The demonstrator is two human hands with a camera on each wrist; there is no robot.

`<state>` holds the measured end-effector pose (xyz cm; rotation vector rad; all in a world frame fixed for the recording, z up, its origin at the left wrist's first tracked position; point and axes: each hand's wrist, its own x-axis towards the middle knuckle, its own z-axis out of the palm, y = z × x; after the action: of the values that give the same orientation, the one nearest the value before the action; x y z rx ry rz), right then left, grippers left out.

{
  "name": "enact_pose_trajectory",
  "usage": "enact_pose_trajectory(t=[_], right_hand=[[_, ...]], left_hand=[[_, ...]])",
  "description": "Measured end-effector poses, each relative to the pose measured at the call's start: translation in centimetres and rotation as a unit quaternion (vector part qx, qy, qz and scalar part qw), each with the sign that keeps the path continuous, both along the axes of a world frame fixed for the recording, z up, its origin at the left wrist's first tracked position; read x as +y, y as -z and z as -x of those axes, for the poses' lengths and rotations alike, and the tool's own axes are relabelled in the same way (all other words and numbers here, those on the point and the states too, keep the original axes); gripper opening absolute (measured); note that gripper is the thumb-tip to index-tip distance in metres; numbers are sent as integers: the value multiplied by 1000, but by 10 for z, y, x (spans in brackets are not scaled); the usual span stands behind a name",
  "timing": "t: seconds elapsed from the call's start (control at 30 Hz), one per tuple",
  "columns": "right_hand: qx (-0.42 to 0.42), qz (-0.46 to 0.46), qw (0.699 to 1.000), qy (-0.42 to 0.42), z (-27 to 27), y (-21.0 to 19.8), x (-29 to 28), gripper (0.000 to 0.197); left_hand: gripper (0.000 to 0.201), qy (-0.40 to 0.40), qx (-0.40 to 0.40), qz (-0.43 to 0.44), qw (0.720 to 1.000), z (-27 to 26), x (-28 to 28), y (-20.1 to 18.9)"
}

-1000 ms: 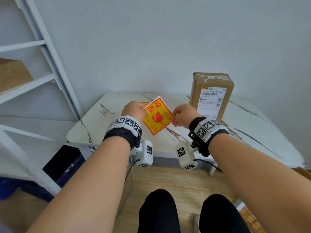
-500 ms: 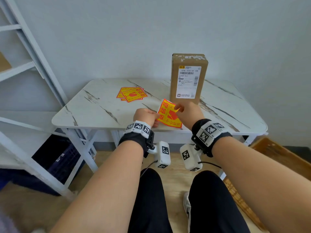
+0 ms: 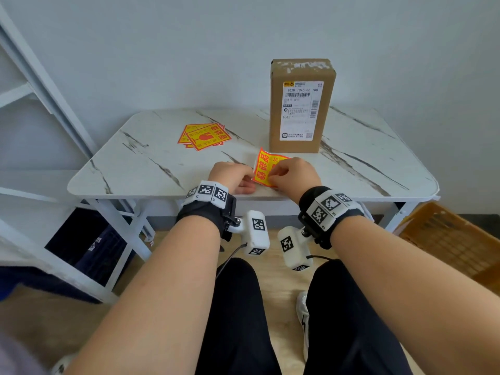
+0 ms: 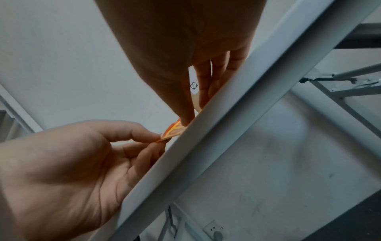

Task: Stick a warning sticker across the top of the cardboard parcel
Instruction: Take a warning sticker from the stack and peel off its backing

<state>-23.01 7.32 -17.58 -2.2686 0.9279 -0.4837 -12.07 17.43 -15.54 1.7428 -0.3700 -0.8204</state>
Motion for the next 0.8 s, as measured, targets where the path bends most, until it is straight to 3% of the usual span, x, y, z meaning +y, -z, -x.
enact_pose_trajectory(t=[0.1, 0.27, 0.43, 0.67, 0.8], right_hand=[[1, -20, 1000, 0, -2, 0, 1, 7], [-8, -44, 999, 16, -3, 2, 3, 18], [5, -59, 998, 2, -6, 2, 4, 6], [30, -64, 997, -7, -9, -2, 7, 7], [35, -69, 997, -16, -9, -2, 8, 23]], left_hand=[[11, 3, 0, -4, 1000, -2, -1, 1], [22, 17, 2, 13, 1000, -5, 1, 5], [26, 18, 7, 22, 1000, -5, 3, 4], [29, 20, -8, 30, 999, -6, 4, 5], [30, 18, -16, 29, 999, -6, 4, 7]])
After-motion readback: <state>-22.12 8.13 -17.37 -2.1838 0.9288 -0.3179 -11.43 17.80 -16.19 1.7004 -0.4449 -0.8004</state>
